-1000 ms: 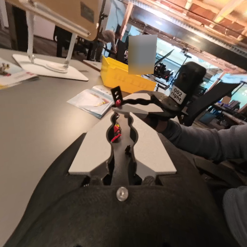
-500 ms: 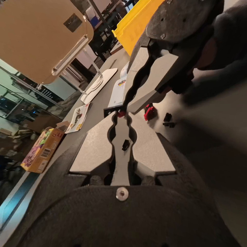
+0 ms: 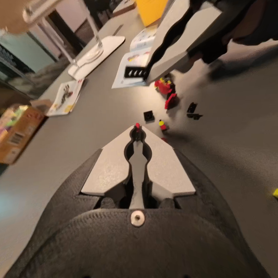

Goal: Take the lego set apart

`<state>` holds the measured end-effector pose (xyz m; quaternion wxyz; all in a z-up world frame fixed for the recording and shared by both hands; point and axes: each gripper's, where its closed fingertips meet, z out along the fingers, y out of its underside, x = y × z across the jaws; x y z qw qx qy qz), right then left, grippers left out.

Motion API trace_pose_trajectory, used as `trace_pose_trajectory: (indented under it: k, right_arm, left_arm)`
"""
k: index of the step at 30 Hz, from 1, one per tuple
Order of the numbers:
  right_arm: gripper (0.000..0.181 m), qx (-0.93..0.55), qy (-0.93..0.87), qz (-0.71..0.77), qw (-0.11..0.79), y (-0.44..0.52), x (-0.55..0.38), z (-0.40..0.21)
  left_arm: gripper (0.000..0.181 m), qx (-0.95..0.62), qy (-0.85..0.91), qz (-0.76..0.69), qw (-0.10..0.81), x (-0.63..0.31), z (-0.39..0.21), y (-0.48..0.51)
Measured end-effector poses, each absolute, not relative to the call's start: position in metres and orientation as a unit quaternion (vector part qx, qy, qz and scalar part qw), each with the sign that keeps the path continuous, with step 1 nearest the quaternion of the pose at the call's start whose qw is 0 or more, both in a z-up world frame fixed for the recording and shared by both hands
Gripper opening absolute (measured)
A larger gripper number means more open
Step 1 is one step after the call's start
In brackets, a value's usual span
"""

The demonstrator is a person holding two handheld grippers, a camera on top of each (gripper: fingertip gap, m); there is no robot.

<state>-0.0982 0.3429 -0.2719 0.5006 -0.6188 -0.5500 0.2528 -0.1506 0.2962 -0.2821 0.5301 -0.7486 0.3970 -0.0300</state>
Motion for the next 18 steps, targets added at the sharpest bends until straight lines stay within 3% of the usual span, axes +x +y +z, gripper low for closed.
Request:
trace_pose_trajectory:
  k: [3, 6, 9, 12, 15, 18]
  right_arm:
    - [0.002, -0.633, -0.525, 0.228, 0.521, 0.366, -0.078, -0.266]
    - [0.002, -0.607, -0.467, 0.169, 0.62, 0.398, -0.052, -0.242]
    - [0.002, -0.535, -0.44, 0.084, 0.716, 0.411, -0.031, -0.224]
    - [0.002, -0.515, -0.428, 0.059, 0.74, 0.414, -0.029, -0.218]
    - [0.002, -0.512, -0.426, 0.071, 0.742, 0.413, -0.033, -0.217]
    - [0.002, -0.517, -0.428, 0.082, 0.737, 0.413, -0.034, -0.219]
  left_arm:
    - [0.003, -0.794, 0.333, -0.047, 0.507, -0.177, -0.288, 0.301]
    - [0.002, -0.788, 0.288, -0.033, 0.544, -0.197, -0.27, 0.304]
    - [0.002, -0.74, 0.225, 0.048, 0.633, -0.22, -0.206, 0.29]
    - [0.001, -0.711, 0.1, 0.13, 0.684, -0.269, -0.147, 0.251]
    - [0.001, -0.777, -0.016, 0.149, 0.612, -0.339, -0.15, 0.218]
    - [0.001, -0.888, -0.08, 0.072, 0.447, -0.387, -0.202, 0.2]
